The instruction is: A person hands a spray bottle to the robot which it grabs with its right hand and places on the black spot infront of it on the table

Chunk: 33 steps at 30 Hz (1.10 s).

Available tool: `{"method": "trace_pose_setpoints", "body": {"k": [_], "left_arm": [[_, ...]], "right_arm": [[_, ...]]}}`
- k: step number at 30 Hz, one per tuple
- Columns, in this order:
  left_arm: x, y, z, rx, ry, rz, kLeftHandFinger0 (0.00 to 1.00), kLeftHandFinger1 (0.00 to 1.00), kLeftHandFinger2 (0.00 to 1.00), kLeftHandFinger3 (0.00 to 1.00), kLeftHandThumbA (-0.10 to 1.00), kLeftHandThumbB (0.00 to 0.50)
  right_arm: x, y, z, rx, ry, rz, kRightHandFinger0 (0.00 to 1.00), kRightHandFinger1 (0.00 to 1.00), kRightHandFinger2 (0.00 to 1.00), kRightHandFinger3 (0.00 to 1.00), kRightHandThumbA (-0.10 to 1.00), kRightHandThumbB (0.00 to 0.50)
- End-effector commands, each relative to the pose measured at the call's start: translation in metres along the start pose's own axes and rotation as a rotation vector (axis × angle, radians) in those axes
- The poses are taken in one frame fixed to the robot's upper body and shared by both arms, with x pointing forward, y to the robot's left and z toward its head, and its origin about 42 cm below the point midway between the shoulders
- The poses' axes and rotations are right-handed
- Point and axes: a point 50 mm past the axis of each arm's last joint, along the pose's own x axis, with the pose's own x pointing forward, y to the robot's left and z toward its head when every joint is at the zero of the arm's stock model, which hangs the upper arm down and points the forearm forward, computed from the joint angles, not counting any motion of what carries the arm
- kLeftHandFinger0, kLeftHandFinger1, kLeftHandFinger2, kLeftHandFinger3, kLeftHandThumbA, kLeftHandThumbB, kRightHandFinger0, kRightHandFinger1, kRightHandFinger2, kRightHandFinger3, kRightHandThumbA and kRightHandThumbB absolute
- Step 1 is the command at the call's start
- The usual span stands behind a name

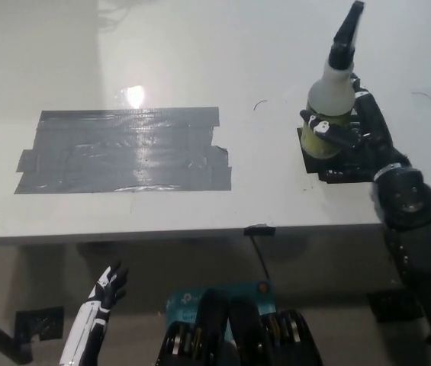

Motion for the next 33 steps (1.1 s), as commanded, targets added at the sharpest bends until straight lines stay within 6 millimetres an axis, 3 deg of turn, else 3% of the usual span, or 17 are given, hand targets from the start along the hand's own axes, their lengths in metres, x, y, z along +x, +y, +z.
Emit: {"method": "trace_pose_setpoints", "body": {"k": [1, 8, 14, 16, 17, 19, 22, 26, 28, 30, 33], "left_arm": [[0.004, 0.009, 0.012, 0.032, -0.06, 0.021, 1.0, 1.0, 1.0, 1.0, 1.0, 0.001], [0.005, 0.01, 0.012, 0.029, -0.064, 0.022, 1.0, 1.0, 1.0, 1.0, 1.0, 0.0], [0.005, 0.011, 0.013, 0.03, -0.064, 0.017, 1.0, 1.0, 1.0, 1.0, 1.0, 0.006], [0.006, 0.011, 0.013, 0.032, -0.069, 0.018, 1.0, 1.0, 1.0, 1.0, 1.0, 0.0], [0.006, 0.012, 0.012, 0.031, -0.067, 0.019, 1.0, 1.0, 1.0, 1.0, 1.0, 0.006], [0.005, 0.011, 0.012, 0.032, -0.065, 0.02, 1.0, 1.0, 1.0, 1.0, 1.0, 0.012], [0.005, 0.01, 0.011, 0.032, -0.067, 0.017, 1.0, 1.0, 1.0, 1.0, 1.0, 0.012], [0.005, 0.01, 0.01, 0.029, -0.064, 0.012, 1.0, 1.0, 1.0, 1.0, 1.0, 0.021], [0.006, 0.011, 0.012, 0.031, -0.065, 0.014, 1.0, 1.0, 1.0, 1.0, 1.0, 0.017], [0.007, 0.011, 0.013, 0.034, -0.064, 0.012, 1.0, 1.0, 1.0, 1.0, 1.0, 0.017], [0.01, 0.011, 0.014, 0.034, -0.064, 0.009, 1.0, 1.0, 1.0, 1.0, 1.0, 0.025]], "right_arm": [[0.009, -0.016, 0.024, 0.005, -0.074, 0.1, 1.0, 1.0, 1.0, 1.0, 0.73, 0.5], [0.003, -0.029, 0.015, 0.095, -0.052, 0.085, 1.0, 1.0, 1.0, 1.0, 0.81, 0.5], [-0.024, -0.05, 0.016, 0.205, -0.091, 0.085, 1.0, 1.0, 1.0, 1.0, 0.83, 0.5], [-0.03, -0.056, 0.019, 0.21, -0.102, 0.088, 1.0, 1.0, 1.0, 1.0, 0.89, 0.5], [-0.041, -0.064, 0.025, 0.21, -0.112, 0.089, 1.0, 1.0, 1.0, 1.0, 0.96, 0.5], [-0.057, -0.075, 0.035, 0.234, -0.132, 0.075, 1.0, 1.0, 1.0, 1.0, 1.0, 0.5], [-0.072, -0.085, 0.044, 0.302, -0.181, 0.056, 1.0, 1.0, 1.0, 1.0, 1.0, 0.489], [-0.1, -0.105, 0.054, 0.295, -0.251, -0.003, 1.0, 1.0, 1.0, 1.0, 1.0, 0.438], [-0.114, -0.115, 0.058, 0.3, -0.26, 0.003, 1.0, 1.0, 1.0, 1.0, 1.0, 0.477], [-0.133, -0.119, 0.065, 0.315, -0.285, -0.023, 1.0, 1.0, 1.0, 1.0, 1.0, 0.47], [-0.166, -0.113, 0.078, 0.33, -0.342, -0.04, 1.0, 1.0, 1.0, 1.0, 1.0, 0.5]]}}
